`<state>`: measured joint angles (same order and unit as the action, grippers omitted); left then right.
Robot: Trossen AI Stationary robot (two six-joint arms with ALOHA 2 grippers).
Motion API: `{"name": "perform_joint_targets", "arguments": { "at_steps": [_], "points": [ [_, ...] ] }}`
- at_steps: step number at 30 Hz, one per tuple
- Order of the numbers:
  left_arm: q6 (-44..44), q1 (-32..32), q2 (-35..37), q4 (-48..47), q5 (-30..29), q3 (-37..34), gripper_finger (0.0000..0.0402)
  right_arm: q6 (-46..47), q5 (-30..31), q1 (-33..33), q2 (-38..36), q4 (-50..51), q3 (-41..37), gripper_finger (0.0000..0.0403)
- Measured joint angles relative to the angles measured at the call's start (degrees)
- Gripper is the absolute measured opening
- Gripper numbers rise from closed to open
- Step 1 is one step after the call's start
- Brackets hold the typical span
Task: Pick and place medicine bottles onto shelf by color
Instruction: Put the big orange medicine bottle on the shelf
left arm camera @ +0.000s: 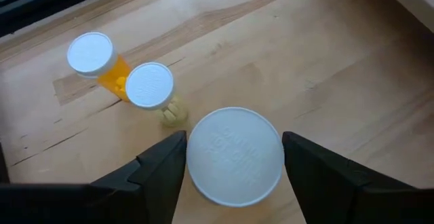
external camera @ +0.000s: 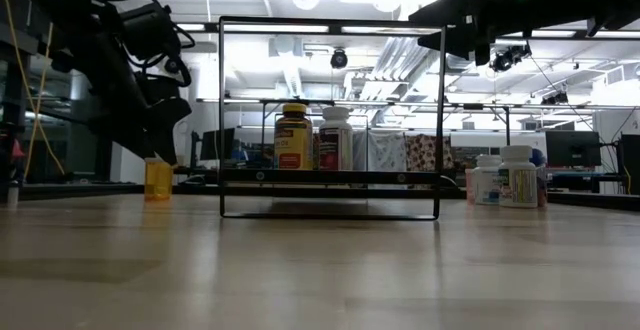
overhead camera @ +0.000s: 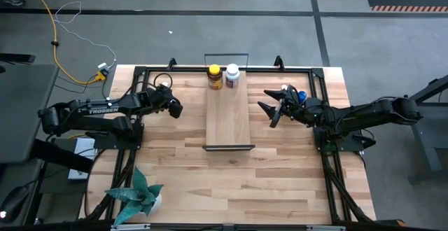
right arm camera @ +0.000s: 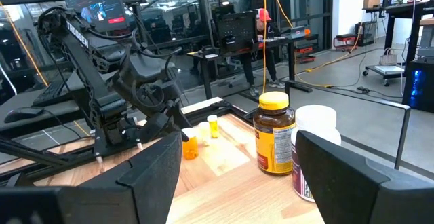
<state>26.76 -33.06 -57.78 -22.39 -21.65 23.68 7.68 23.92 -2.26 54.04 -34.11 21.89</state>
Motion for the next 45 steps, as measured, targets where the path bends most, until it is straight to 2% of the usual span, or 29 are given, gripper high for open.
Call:
{"name": "perform_joint_targets", "arguments": {
  "at_steps": [8, 25, 31, 35, 40, 45],
  "points": [
    [-0.61, 0.00, 0.02, 0.04, 0.02, 0.00, 0.0213, -0.01, -0.01, 0.00, 0.00, -0.02, 0.00, 0.0279],
    [-1.96, 0.07, 0.02, 1.31, 0.07, 1.24, 0.0210, -0.01, -0.02, 0.00, 0.00, -0.02, 0.00, 0.0279],
    [-2.98, 2.36, 0.02, 2.02, 2.64, 2.69, 0.0209, -0.01, 0.00, -0.01, 0.00, -0.01, 0.00, 0.0279],
    [-3.02, 4.94, 0.02, 5.34, 2.62, 3.42, 0.0209, 0.00, -0.01, -0.01, 0.00, -0.02, 0.00, 0.0279],
    [-6.13, 7.22, 0.02, 14.25, 3.32, 3.50, 0.0209, 0.01, 0.00, -0.02, 0.00, -0.02, 0.00, 0.0279],
    [-9.02, 7.26, -1.18, 15.19, 5.07, 8.19, 0.0209, 1.34, -0.01, 0.00, 0.00, -0.02, 0.00, 0.0279]
  ]
}}
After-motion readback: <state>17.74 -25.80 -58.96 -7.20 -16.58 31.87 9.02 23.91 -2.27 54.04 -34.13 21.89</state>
